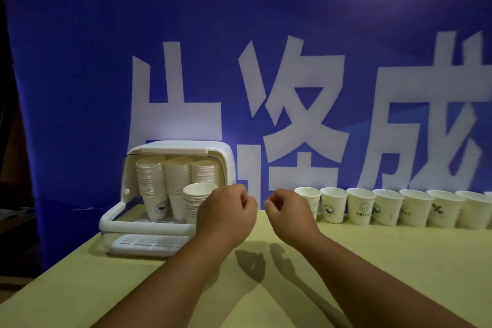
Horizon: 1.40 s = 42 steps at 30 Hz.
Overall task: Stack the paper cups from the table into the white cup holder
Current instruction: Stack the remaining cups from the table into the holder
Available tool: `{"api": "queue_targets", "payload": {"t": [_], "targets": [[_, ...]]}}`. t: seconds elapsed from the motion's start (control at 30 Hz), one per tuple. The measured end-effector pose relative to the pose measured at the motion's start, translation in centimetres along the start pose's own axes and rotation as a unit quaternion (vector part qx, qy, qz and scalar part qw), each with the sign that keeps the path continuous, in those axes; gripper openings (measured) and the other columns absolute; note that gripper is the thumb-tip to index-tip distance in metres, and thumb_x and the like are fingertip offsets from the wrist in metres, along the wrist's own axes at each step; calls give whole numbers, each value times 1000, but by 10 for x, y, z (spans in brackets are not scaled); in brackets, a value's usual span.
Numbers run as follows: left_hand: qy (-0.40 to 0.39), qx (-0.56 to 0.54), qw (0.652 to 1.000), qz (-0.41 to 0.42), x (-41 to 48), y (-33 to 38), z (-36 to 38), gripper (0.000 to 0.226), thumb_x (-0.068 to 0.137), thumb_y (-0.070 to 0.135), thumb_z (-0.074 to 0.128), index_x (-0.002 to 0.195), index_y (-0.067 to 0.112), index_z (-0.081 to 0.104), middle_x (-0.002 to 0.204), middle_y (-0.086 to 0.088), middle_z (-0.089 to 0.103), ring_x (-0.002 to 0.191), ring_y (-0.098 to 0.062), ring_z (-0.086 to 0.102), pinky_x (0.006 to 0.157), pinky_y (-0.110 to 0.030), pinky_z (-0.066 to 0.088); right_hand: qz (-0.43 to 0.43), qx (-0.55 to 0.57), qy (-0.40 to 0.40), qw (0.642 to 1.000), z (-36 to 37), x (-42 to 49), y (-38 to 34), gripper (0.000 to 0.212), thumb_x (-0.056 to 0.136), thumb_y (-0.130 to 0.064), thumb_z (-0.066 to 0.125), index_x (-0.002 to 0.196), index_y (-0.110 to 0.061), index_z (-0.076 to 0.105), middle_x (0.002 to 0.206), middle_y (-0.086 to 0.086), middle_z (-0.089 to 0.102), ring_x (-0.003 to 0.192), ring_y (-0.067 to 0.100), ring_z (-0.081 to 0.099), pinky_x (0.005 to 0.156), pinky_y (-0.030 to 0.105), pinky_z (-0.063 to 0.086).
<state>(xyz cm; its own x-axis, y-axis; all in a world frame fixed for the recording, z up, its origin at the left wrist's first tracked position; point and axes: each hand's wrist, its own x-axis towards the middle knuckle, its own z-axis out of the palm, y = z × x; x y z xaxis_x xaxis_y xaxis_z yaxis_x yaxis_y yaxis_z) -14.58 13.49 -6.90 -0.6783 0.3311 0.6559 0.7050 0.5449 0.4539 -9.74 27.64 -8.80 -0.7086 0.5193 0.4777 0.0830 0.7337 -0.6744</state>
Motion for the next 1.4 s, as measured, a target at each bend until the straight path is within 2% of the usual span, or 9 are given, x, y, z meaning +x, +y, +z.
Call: {"api": "queue_targets", "payload": {"t": [0.27,0.37,0.43,0.53,0.63,0.83,1.13,1.27,1.4], "targets": [[-115,-51,990,-67,7,43,97,24,98,29,56,74,23,52,74,3,58,62,-10,50,53,-25,40,69,-81,57,993,-50,19,94,8,97,-26,63,89,-29,63,81,-11,67,72,6,64,73,28,59],[-145,-71,984,-68,9,55,131,6,100,28,56,106,28,57,99,6,65,81,-10,59,64,-25,51,92,-84,93,988,-55,23,122,19,96,-23,63,114,-30,60,87,-12,65,77,6,63,71,28,59],[-161,-68,984,-42,11,59,152,45,101,28,57,143,36,40,125,4,63,103,-15,63,73,-27,55,89,-76,71,991,-59,28,136,54,93,-17,66,139,-34,43,104,-8,66,90,8,64,74,26,57],[-171,-45,984,-12,11,60,175,73,103,29,57,159,41,11,148,3,49,128,-21,56,94,-35,57,92,-106,16,990,-67,39,154,86,90,-12,68,154,-40,18,133,-2,59,110,17,62,82,29,54],[-165,-14,986,15,13,56,183,67,105,29,52,158,40,12,146,1,49,123,-20,57,91,-34,56,94,-129,22,987,-67,41,163,77,90,-12,65,151,-38,27,128,-2,62,108,17,62,89,38,57],[-72,-6,997,-1,14,55,175,17,108,34,43,119,24,50,114,4,60,90,-11,55,73,-29,52,77,-119,119,983,-71,42,162,12,97,-24,61,108,-23,65,103,-2,69,86,13,62,79,35,57],[-19,-35,999,-1,7,52,115,22,108,41,39,113,24,52,106,7,56,92,-15,59,80,-36,59,40,-42,149,987,-75,24,117,17,98,-32,60,106,-18,67,99,-3,67,87,14,62,75,29,52],[29,-42,999,9,9,35,75,17,108,41,39,102,27,47,101,8,55,87,-13,57,71,-30,52,14,-8,132,991,-73,20,84,15,98,-30,60,105,-17,65,101,-1,66,91,14,61,73,25,48],[84,-38,995,44,9,10,38,21,109,35,40,100,21,52,98,2,57,84,-23,56,67,-38,51,-11,40,120,992,-65,20,42,10,98,-29,61,99,-19,63,99,-1,65,90,14,61,66,20,44]]}}
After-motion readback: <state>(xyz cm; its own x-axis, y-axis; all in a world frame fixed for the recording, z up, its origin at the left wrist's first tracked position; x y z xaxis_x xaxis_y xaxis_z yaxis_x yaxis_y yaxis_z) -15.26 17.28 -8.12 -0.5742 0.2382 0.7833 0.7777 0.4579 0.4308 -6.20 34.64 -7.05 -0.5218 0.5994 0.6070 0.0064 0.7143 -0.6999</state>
